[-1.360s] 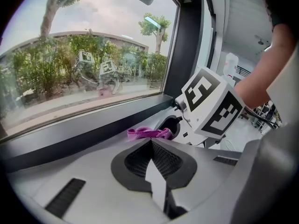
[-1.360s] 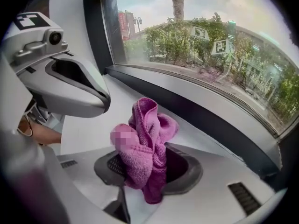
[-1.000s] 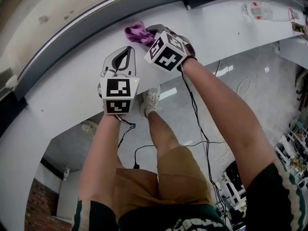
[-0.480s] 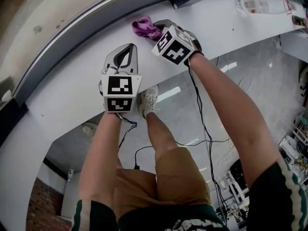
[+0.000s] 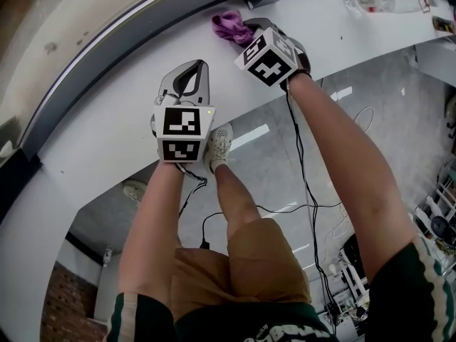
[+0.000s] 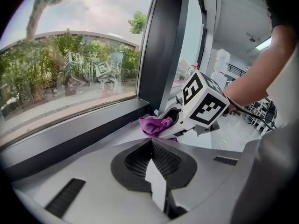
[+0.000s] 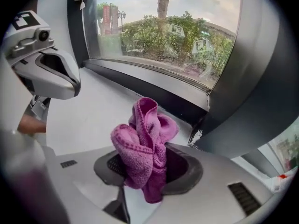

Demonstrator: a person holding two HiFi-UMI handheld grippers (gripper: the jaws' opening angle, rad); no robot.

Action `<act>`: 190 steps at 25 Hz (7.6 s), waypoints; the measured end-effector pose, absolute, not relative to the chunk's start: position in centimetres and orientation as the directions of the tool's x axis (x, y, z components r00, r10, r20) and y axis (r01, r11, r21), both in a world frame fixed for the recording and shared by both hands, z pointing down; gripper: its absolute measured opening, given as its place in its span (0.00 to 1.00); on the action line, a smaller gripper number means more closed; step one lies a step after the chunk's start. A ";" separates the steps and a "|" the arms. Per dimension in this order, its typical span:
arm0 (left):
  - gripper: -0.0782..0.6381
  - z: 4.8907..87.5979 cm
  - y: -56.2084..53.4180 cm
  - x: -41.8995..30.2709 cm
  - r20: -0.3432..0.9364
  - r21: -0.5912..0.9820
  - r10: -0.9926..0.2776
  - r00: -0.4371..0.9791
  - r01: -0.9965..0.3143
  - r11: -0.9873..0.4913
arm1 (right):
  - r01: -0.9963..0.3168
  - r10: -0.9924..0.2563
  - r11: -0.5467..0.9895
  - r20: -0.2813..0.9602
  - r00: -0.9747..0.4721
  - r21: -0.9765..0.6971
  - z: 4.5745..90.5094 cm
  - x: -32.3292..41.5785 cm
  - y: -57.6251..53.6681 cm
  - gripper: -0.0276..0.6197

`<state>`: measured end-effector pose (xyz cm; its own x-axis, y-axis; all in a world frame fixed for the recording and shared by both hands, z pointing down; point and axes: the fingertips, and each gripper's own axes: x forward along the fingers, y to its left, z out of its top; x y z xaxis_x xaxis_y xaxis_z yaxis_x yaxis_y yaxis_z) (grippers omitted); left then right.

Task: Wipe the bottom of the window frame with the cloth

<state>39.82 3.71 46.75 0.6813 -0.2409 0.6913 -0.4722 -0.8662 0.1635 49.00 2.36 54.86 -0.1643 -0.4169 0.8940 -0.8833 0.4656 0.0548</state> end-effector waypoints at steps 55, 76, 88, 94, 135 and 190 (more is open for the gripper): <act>0.11 47.5 8.8 34.0 0.701 0.188 -0.160 0.695 -0.397 -0.898 | -0.994 -0.459 0.093 0.889 0.009 0.058 54.9 43.1 11.1 0.29; 0.11 47.3 6.4 22.8 0.697 0.182 -0.234 0.677 -0.484 -0.856 | -0.995 -0.434 0.005 0.897 0.088 0.100 54.9 36.4 10.1 0.30; 0.11 47.8 4.6 19.8 0.695 0.182 -0.295 0.656 -0.558 -0.810 | -0.997 -0.451 0.077 0.893 -0.009 0.029 54.8 30.5 9.0 0.30; 0.11 47.7 3.4 18.1 0.674 0.164 -0.338 0.657 -0.580 -0.798 | -0.996 -0.448 0.093 0.893 -0.048 -0.007 54.9 28.0 8.4 0.30; 0.11 46.8 -1.3 -3.4 0.701 0.115 -0.453 0.551 -0.714 -0.691 | -0.925 -0.381 0.350 0.880 -0.283 -0.145 54.3 1.8 2.0 0.30; 0.11 46.1 1.6 -27.1 0.728 0.142 -0.598 0.335 -0.927 -0.347 | -0.577 -0.119 0.766 0.821 -0.559 -0.282 53.9 -26.4 -0.9 0.30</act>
